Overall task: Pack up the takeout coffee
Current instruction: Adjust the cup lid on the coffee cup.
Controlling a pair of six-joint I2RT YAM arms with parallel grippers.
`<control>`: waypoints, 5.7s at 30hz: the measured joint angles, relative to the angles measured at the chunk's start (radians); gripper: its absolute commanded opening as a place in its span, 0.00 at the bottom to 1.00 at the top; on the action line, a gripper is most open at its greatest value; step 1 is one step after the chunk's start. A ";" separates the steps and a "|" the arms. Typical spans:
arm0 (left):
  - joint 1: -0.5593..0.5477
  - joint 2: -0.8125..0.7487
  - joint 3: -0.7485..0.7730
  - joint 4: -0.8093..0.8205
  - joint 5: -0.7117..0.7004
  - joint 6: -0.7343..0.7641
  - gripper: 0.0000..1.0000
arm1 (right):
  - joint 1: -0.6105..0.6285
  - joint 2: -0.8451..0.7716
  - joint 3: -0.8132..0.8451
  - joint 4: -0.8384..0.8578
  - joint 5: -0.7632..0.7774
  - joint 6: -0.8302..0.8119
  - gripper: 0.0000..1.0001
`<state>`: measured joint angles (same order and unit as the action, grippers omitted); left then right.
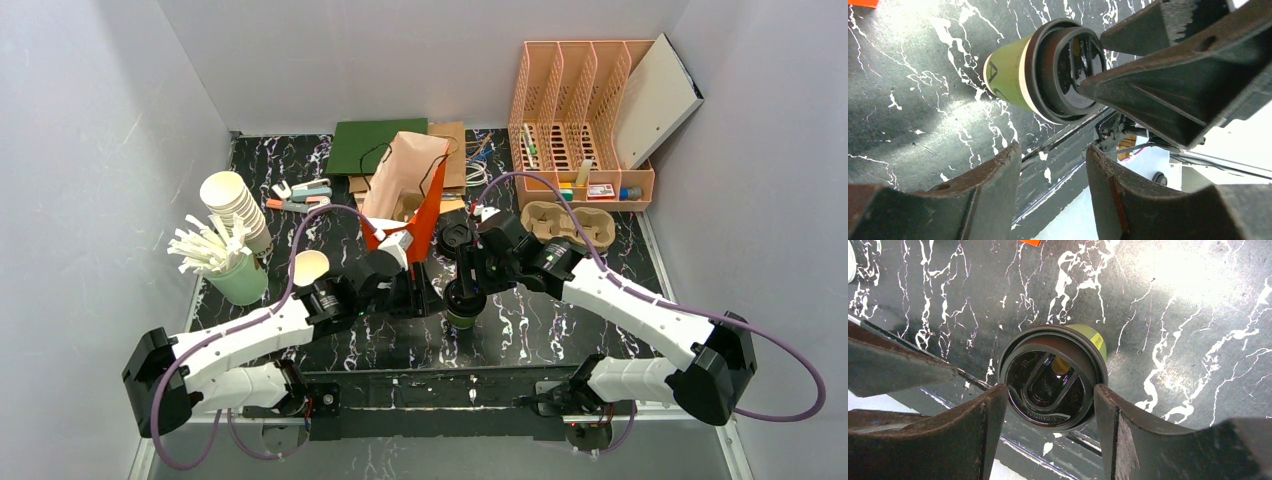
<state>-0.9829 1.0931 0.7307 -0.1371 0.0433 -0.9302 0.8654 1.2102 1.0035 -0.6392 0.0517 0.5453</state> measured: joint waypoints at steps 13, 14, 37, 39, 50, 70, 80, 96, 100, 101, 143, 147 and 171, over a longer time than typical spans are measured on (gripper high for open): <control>-0.117 -0.126 -0.006 -0.084 -0.265 -0.065 0.56 | 0.000 -0.021 -0.020 0.013 -0.001 0.001 0.72; -0.125 -0.126 -0.014 -0.080 -0.277 -0.077 0.56 | 0.000 -0.021 -0.020 0.013 -0.001 0.001 0.72; -0.230 -0.019 -0.200 0.277 -0.429 -0.216 0.42 | 0.001 -0.021 -0.020 0.013 -0.061 -0.026 0.67; -0.230 -0.019 -0.201 0.296 -0.435 -0.216 0.42 | 0.001 -0.021 -0.020 0.013 -0.063 -0.026 0.67; -0.216 -0.019 -0.201 0.309 -0.449 -0.228 0.33 | 0.001 -0.022 -0.020 0.013 -0.075 -0.026 0.67; -0.164 0.026 -0.220 0.372 -0.406 -0.242 0.22 | 0.000 -0.024 -0.037 0.010 -0.073 -0.027 0.68; -0.158 0.038 -0.229 0.420 -0.399 -0.255 0.10 | 0.000 -0.023 -0.037 -0.002 -0.069 -0.031 0.69; -0.150 0.077 -0.214 0.447 -0.401 -0.260 0.09 | 0.001 -0.016 -0.021 -0.017 -0.022 -0.034 0.75; -0.150 0.084 -0.192 0.413 -0.401 -0.248 0.10 | 0.001 -0.016 -0.002 -0.030 0.010 -0.034 0.74; -0.150 0.085 -0.188 0.402 -0.401 -0.243 0.10 | 0.001 -0.016 0.004 -0.034 0.018 -0.034 0.74; -0.150 0.262 0.006 0.327 -0.312 -0.087 0.25 | -0.329 -0.143 -0.128 -0.039 -0.193 -0.082 0.30; -0.150 0.272 0.021 0.329 -0.310 -0.072 0.29 | -0.340 -0.151 -0.131 -0.044 -0.197 -0.082 0.29; -0.119 0.369 0.076 0.402 -0.245 -0.044 0.23 | -0.362 -0.203 -0.151 -0.093 -0.146 -0.086 0.24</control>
<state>-1.1019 1.4624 0.8070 0.2653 -0.2016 -0.9745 0.5034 1.0069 0.8524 -0.7326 -0.0948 0.4595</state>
